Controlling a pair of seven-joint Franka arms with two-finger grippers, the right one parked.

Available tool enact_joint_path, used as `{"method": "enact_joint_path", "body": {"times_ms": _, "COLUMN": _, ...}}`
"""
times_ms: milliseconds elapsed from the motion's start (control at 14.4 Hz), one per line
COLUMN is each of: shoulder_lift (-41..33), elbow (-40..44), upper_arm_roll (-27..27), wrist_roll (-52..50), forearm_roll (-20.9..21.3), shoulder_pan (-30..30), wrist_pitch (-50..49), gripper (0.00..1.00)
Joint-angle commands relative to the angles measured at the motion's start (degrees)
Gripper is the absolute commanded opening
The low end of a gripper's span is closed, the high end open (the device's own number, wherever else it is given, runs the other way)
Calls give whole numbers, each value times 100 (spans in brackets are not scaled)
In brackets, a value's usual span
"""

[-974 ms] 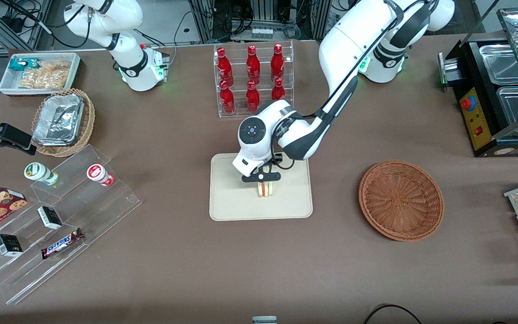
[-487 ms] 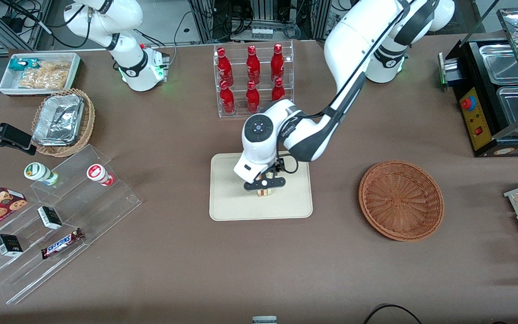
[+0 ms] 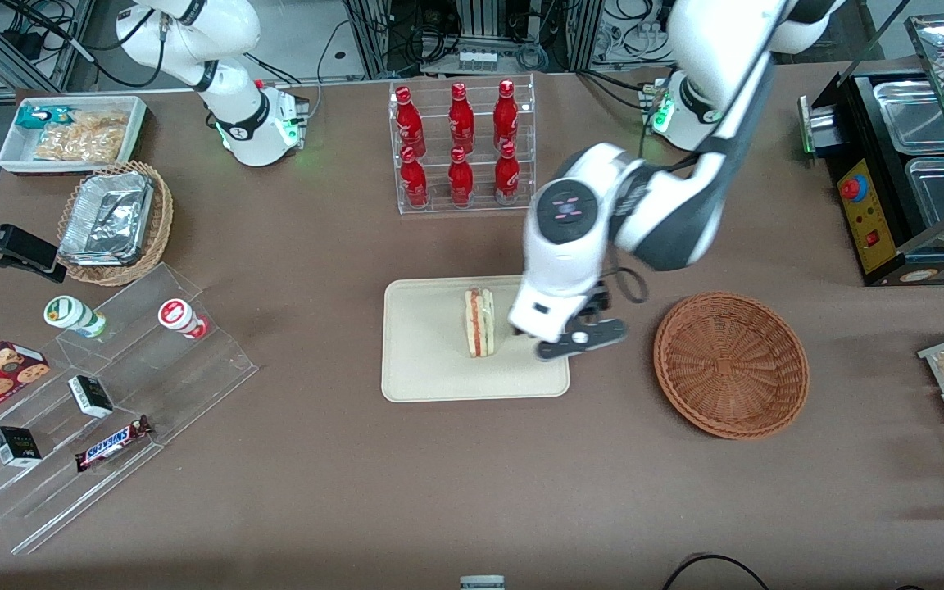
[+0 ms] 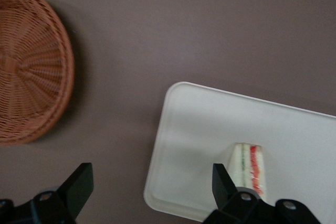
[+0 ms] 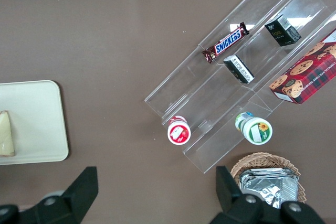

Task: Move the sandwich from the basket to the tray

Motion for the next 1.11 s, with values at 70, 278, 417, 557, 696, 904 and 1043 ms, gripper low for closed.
{"method": "enact_joint_path", "body": {"times_ms": 70, "shoulder_lift": -1182, "elbow": -908, "upper_arm_roll": -36, "wrist_roll": 1739, "forearm_roll": -248, "shoulder_pan": 1061, "wrist_pitch": -784, "gripper": 100}}
{"method": "enact_joint_path", "body": {"times_ms": 278, "shoulder_lift": -1700, "elbow": -776, "upper_arm_roll": -28, "wrist_roll": 2832, "forearm_roll": -547, "shoulder_pan": 1845, "wrist_pitch": -1560, "gripper": 100}}
{"method": "enact_joint_path", "body": {"times_ms": 417, "shoulder_lift": -2008, "elbow": -680, "upper_arm_roll": -28, "wrist_roll": 3027, "forearm_roll": -547, "shoulder_pan": 2118, "wrist_pitch": -1956, "gripper": 100}}
{"method": "enact_joint_path", "body": {"times_ms": 557, "shoulder_lift": -2228, "elbow": -600, "upper_arm_roll": -19, "wrist_roll": 3150, "forearm_roll": -495, "shoulder_pan": 2216, "wrist_pitch": -2325, "gripper": 100}}
{"method": "enact_joint_path", "body": {"times_ms": 696, "shoulder_lift": -2457, "elbow": -574, "upper_arm_roll": -1, "wrist_roll": 3212, "forearm_roll": -468, "shoulder_pan": 2225, "wrist_pitch": -2606, "gripper": 100}}
{"method": "enact_joint_path", "body": {"times_ms": 904, "shoulder_lift": -2642, "elbow": -574, "upper_arm_roll": 16, "wrist_roll": 3318, "forearm_roll": -477, "shoulder_pan": 2225, "wrist_pitch": -2871, "gripper": 100}}
{"method": "enact_joint_path", "body": {"times_ms": 1043, "shoulder_lift": -2633, "elbow": -530, "upper_arm_roll": 60, "wrist_roll": 3326, "forearm_roll": -503, "shoulder_pan": 2225, "wrist_pitch": -2872, "gripper": 100}}
